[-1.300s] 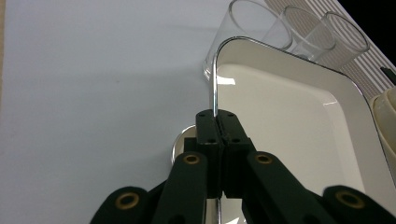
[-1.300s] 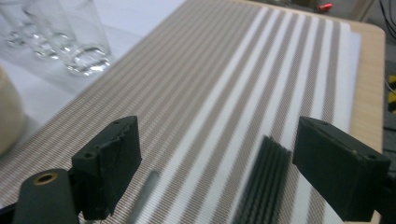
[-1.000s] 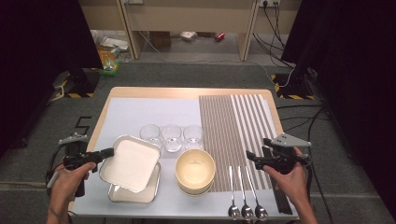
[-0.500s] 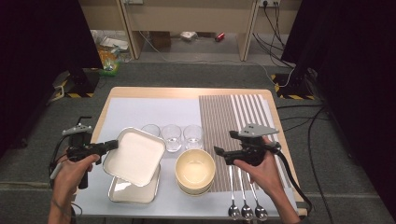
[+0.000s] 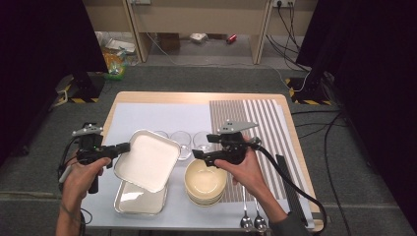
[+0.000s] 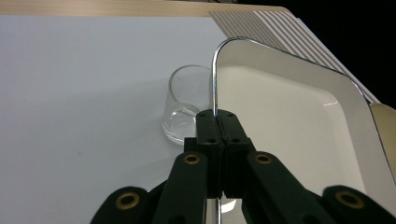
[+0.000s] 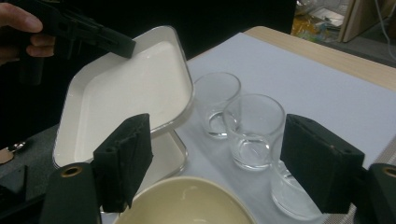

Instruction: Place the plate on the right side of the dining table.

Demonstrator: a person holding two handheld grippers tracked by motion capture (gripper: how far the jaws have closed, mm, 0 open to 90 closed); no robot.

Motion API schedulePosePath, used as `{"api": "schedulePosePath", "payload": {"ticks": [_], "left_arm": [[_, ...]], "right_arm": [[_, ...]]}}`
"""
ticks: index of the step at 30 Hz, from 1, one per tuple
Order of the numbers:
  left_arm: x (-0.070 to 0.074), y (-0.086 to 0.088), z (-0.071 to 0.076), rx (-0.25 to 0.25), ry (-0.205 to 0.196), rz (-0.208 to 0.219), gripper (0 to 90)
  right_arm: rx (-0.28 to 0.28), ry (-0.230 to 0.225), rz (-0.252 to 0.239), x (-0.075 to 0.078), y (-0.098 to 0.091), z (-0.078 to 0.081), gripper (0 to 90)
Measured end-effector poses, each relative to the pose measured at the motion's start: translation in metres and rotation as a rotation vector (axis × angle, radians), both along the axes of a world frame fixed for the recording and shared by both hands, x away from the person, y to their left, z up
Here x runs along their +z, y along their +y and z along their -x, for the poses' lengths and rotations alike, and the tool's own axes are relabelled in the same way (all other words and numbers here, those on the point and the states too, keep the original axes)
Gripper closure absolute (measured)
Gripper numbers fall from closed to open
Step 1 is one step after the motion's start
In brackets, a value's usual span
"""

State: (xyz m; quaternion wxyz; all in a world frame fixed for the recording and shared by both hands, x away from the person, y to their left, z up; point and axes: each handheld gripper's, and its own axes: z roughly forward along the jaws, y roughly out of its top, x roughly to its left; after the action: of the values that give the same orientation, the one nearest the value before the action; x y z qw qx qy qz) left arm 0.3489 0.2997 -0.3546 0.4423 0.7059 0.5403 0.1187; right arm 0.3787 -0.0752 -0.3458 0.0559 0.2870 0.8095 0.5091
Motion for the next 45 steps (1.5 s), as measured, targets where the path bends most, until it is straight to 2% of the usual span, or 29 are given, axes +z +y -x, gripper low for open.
{"api": "schedulePosePath", "payload": {"ticks": [6, 13, 16, 20, 22, 34, 40, 45], "left_arm": [[0.004, -0.005, -0.002, -0.006, -0.006, -0.001, 88.5], [0.008, -0.009, -0.004, -0.009, -0.012, 0.009, 88.5], [0.01, -0.011, -0.004, -0.011, -0.019, 0.007, 88.5], [0.012, -0.012, -0.004, -0.014, -0.021, 0.013, 88.5], [0.012, -0.013, -0.005, -0.012, -0.023, 0.012, 88.5], [0.015, -0.014, -0.005, -0.03, -0.029, 0.023, 88.4], [0.017, -0.014, -0.003, -0.026, -0.042, 0.024, 88.2], [0.022, -0.013, 0.001, -0.023, -0.058, 0.021, 88.0]], "right_arm": [[0.028, 0.056, -0.022, -0.003, 0.019, -0.009, 33.5], [0.045, 0.083, -0.025, -0.007, 0.031, -0.015, 42.2], [0.052, 0.117, -0.06, -0.009, 0.035, -0.018, 46.3], [0.043, 0.126, -0.036, -0.013, 0.036, -0.021, 49.7], [0.044, 0.137, -0.04, -0.015, 0.037, -0.023, 52.1], [0.075, 0.226, -0.134, -0.022, 0.043, -0.03, 62.1], [0.051, 0.242, -0.15, -0.023, 0.043, -0.031, 67.7], [0.033, 0.26, -0.202, -0.021, 0.043, -0.03, 71.1]]}}
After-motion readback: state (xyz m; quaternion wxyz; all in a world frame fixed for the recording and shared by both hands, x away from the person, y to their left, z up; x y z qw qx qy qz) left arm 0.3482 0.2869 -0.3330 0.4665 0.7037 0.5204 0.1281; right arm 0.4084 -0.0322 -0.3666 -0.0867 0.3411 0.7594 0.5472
